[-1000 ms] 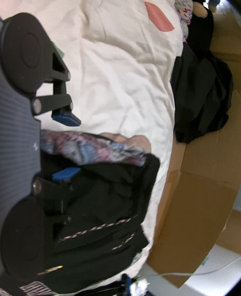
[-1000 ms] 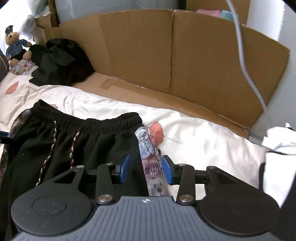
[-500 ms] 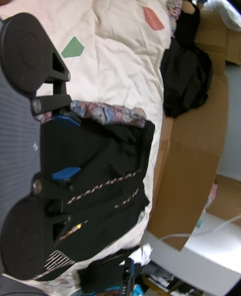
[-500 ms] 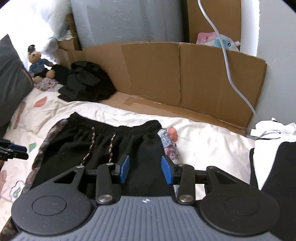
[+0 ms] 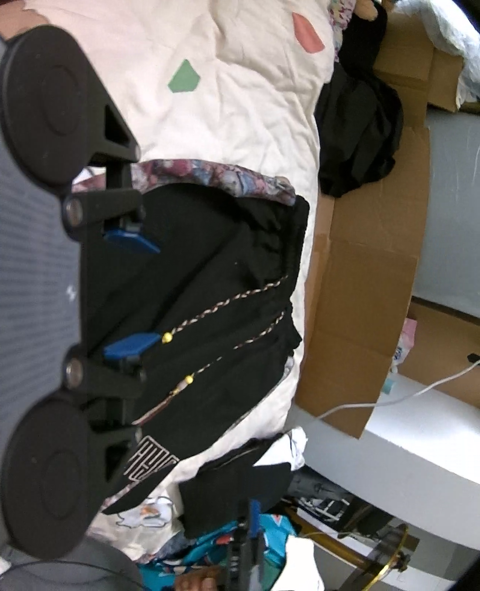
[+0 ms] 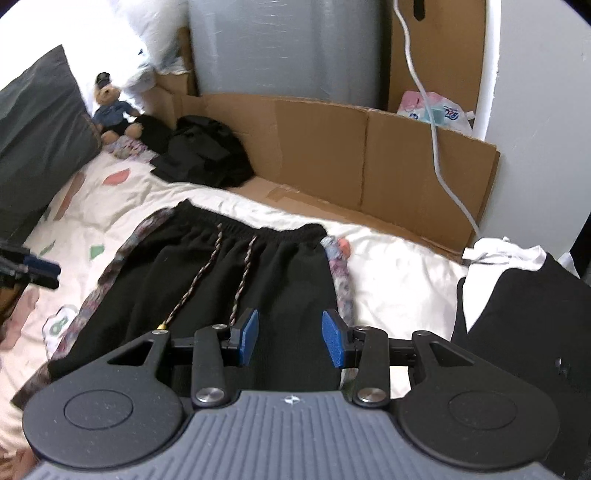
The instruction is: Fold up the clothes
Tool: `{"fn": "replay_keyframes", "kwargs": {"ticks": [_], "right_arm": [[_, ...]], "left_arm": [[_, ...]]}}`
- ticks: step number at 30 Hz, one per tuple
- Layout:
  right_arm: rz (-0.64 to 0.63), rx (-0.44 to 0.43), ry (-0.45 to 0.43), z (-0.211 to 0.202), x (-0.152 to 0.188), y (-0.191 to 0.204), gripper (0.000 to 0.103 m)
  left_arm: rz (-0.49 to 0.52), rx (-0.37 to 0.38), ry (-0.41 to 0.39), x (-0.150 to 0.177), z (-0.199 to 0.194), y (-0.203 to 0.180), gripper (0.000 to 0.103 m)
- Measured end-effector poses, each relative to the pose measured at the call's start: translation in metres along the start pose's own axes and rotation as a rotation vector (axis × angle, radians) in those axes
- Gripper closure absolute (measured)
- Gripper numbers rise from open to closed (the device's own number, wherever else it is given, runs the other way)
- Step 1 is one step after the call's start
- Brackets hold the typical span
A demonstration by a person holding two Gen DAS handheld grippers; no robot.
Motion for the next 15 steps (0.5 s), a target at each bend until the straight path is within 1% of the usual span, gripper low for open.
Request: {"fn": "replay_keyframes", "kwargs": {"ticks": [1, 2, 3, 6, 7, 8, 10, 11, 12, 13, 15], "right_arm": [[-0.006, -0.001, 0.002, -0.001, 0.002, 0.001, 0.060], [-0.035, 0.000, 0.001, -0.006, 0.010, 0.008, 0.060], [-0.038, -0.004, -0.002, -0.008, 0.015, 0.012, 0.060], [0.000, -0.022, -0.003, -0.014, 0.029, 0.017, 0.060], [0.026, -0.031, 0.000, -0.016, 0.036, 0.020, 0.060], [0.029, -0.031, 0.000, -0.017, 0.041, 0.022, 0.060], [0.024, -0.026, -0.002, -0.017, 0.051, 0.028, 0.060], [0.018, -0.020, -0.004, -0.017, 0.057, 0.032, 0.060], [0.019, -0.026, 0.002, -0.016, 0.062, 0.035, 0.060], [0.022, -0.034, 0.010, -0.016, 0.068, 0.039, 0.060], [0.028, -0.047, 0.028, -0.014, 0.080, 0.045, 0.060]], "left_arm": [[-0.001, -0.015, -0.013, 0.004, -0.006, -0.002, 0.059], [-0.004, -0.015, -0.016, 0.005, -0.008, -0.002, 0.059], [-0.013, -0.011, -0.020, 0.008, -0.012, -0.003, 0.059], [-0.025, -0.005, -0.013, 0.021, -0.021, -0.008, 0.059], [-0.027, -0.004, -0.007, 0.025, -0.024, -0.009, 0.059], [-0.039, -0.003, 0.006, 0.032, -0.026, -0.011, 0.059], [-0.096, 0.006, 0.044, 0.052, -0.029, -0.012, 0.059], [-0.100, 0.007, 0.051, 0.055, -0.030, -0.012, 0.059], [-0.108, 0.011, 0.075, 0.065, -0.032, -0.015, 0.058], [-0.102, 0.015, 0.092, 0.075, -0.034, -0.019, 0.057], [-0.121, 0.021, 0.088, 0.082, -0.037, -0.021, 0.052]]}}
Point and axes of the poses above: each gripper's, at about its wrist camera, not at the fingertips, and z roughly the way its jaws point, y to its left, x to its underside, the point moved 5 cm from there along z, roughly the way its jaws point, and after that the axes turned 9 degrees about z, right-handed, at the moved point
